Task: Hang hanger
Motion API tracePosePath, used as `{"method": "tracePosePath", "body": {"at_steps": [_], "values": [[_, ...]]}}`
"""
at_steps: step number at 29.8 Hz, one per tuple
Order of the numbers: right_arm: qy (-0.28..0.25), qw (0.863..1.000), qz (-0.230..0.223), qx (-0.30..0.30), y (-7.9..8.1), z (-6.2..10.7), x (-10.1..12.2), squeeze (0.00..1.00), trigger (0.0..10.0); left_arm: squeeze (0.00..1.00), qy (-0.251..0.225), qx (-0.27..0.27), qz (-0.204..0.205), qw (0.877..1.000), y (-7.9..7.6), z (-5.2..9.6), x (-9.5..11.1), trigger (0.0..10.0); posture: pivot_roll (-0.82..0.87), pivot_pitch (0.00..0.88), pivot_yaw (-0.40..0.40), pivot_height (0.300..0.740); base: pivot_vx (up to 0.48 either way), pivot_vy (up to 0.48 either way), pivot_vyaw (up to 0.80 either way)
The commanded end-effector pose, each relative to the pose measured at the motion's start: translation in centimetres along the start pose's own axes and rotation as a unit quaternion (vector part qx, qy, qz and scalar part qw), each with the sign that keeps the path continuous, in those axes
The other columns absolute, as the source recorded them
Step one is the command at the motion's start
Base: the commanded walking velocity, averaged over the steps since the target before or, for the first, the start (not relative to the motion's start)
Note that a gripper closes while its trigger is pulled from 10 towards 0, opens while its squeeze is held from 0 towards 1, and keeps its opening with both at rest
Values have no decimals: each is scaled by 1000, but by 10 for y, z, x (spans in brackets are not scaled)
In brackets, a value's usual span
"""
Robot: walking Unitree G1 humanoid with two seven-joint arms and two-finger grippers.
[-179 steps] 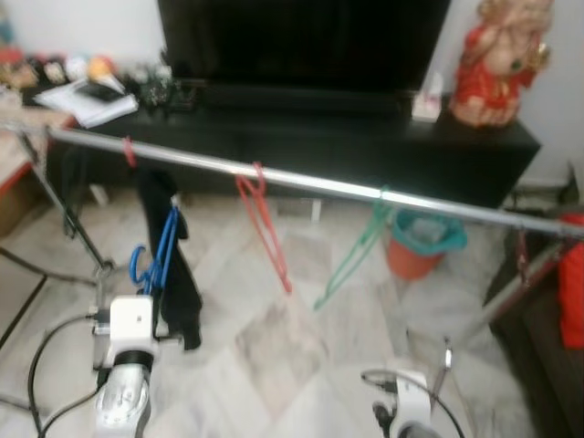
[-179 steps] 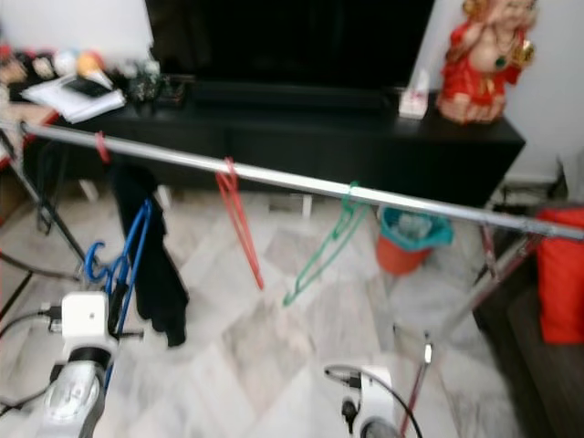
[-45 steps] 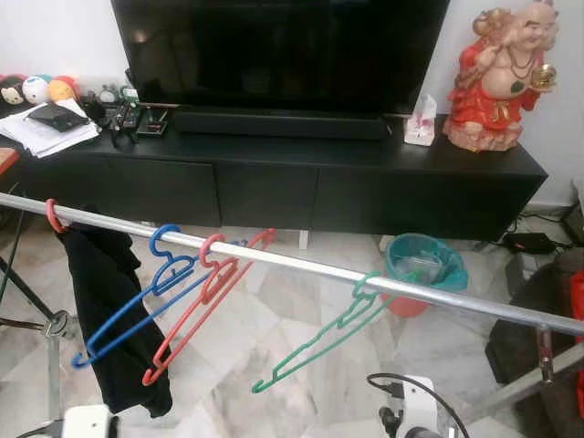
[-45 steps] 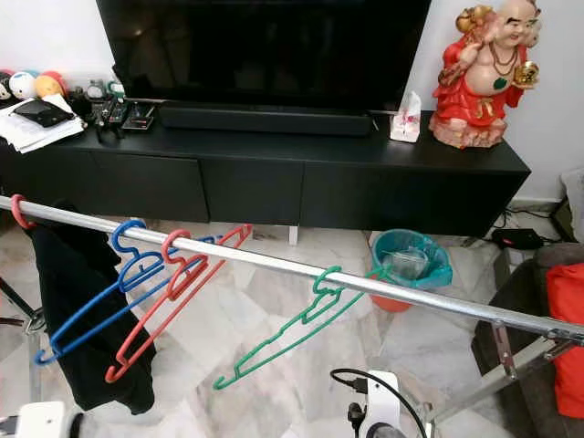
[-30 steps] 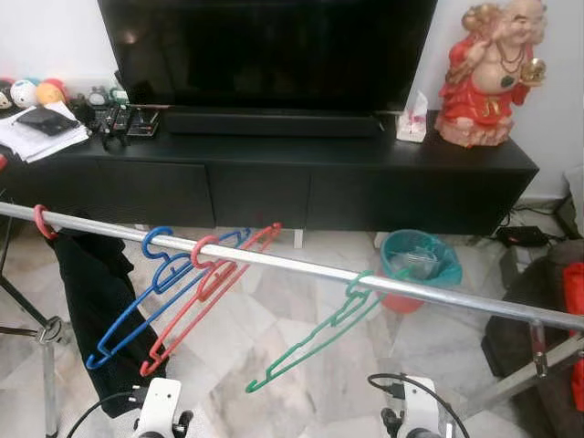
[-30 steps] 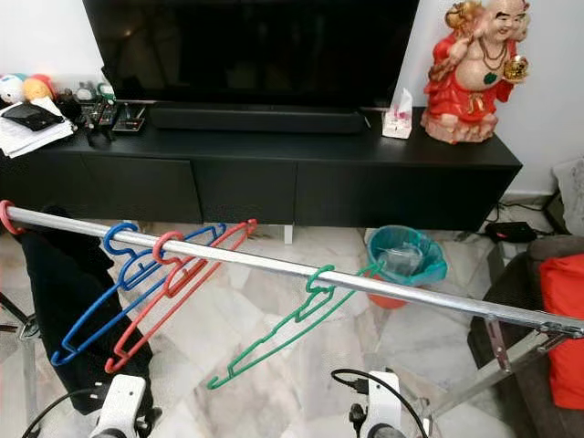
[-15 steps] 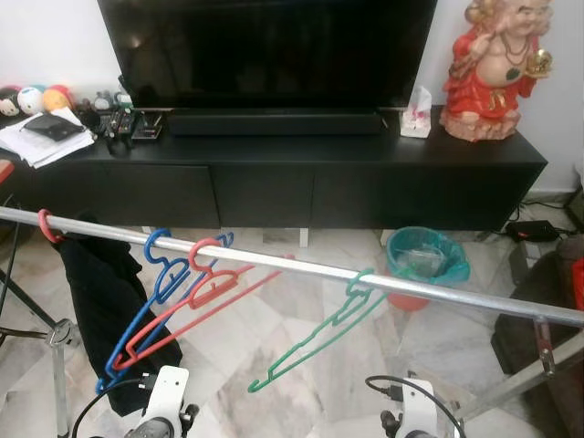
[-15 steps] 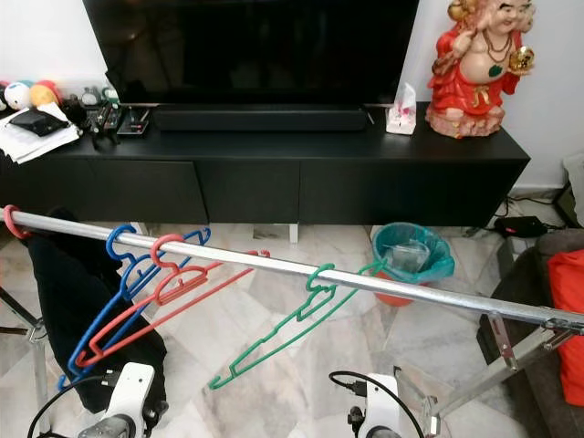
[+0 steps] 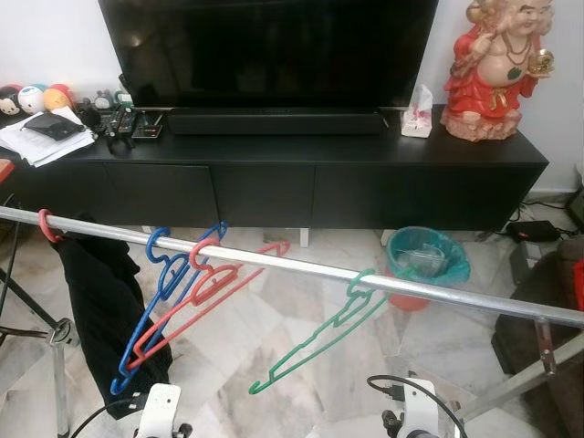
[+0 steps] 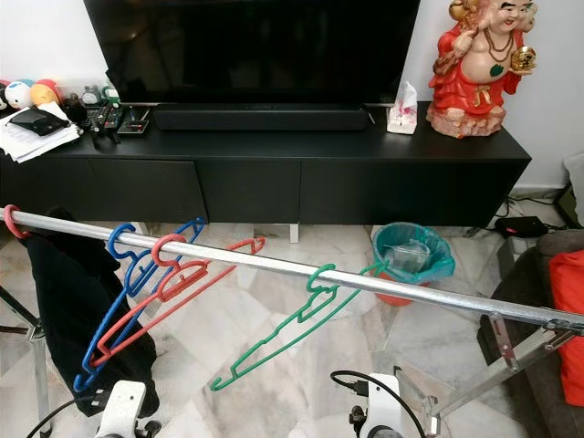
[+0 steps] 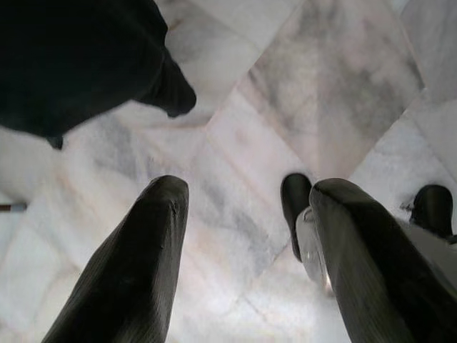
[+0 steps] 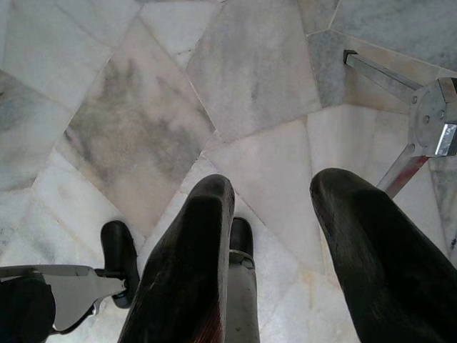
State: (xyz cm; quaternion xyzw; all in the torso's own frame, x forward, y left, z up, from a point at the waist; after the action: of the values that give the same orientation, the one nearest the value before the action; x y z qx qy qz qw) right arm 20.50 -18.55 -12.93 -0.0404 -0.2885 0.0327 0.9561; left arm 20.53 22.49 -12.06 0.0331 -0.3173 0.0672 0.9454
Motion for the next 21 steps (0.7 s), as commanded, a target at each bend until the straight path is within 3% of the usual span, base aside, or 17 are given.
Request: {"method": "tracePosePath", "body": {"at_steps": [1, 21], "values": [[-2, 1000, -2, -1, 1, 0, 0, 0, 10000, 0, 10, 3, -2, 1000, 2, 1, -7, 10000, -7, 0, 3, 740, -274, 0, 0], [-1, 1000, 0, 4, 3, 0, -2, 0, 10000, 0, 26, 6, -6, 1000, 7, 3, -16, 10000, -6, 0, 7, 740, -319, 0, 0]]}}
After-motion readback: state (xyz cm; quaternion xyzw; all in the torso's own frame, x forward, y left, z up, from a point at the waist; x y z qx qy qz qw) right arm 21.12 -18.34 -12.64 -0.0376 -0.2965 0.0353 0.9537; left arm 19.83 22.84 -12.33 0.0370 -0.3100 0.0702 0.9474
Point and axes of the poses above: a point about 5 cm out from each wrist's last joint towards the gripper, its own z axis pointing back from the gripper into the wrist, its own x axis along the axis of the wrist's last joint, y = z × x, the point moved 5 cm from there along -z, pointing out of the wrist towards the gripper, and after that the axes turned 12 degrees about z, right-handed, at the moved point
